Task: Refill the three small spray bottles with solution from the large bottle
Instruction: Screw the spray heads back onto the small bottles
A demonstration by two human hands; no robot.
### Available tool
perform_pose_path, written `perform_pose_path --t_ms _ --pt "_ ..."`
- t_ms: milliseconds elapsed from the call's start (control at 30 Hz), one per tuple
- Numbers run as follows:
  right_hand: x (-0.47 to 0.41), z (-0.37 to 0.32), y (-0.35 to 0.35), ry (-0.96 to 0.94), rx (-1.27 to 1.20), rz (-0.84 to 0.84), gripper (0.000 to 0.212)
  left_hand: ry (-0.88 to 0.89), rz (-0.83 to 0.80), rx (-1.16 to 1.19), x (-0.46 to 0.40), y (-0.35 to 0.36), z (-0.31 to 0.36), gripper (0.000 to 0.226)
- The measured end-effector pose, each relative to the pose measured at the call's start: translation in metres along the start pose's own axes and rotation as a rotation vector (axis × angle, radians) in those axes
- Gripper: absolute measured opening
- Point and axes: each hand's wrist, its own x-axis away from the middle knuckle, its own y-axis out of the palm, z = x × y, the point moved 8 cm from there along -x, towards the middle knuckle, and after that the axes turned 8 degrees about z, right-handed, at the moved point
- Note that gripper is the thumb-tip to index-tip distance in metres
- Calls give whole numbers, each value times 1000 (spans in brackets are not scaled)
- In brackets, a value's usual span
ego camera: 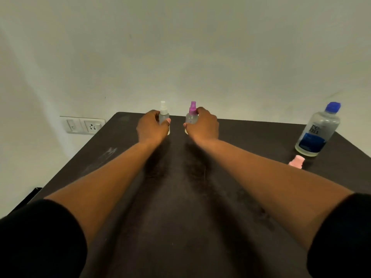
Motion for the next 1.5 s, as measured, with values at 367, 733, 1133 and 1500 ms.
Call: perform_pose_path --t_ms 367,733,1133,1500 --pt "-27 10 50 -11 20 -18 45 7 -63 7 -42 21 -29 35" --pt "0 2 22 -67 -8 29 60 -7 6 -122 -13 10 -27 62" --pt "159 40 -140 -228 -269 264 13 444 -499 -17 177 15 78 33" --pt "168 128 -231 0 53 449 49 609 -592 -232 253 43 134 43"
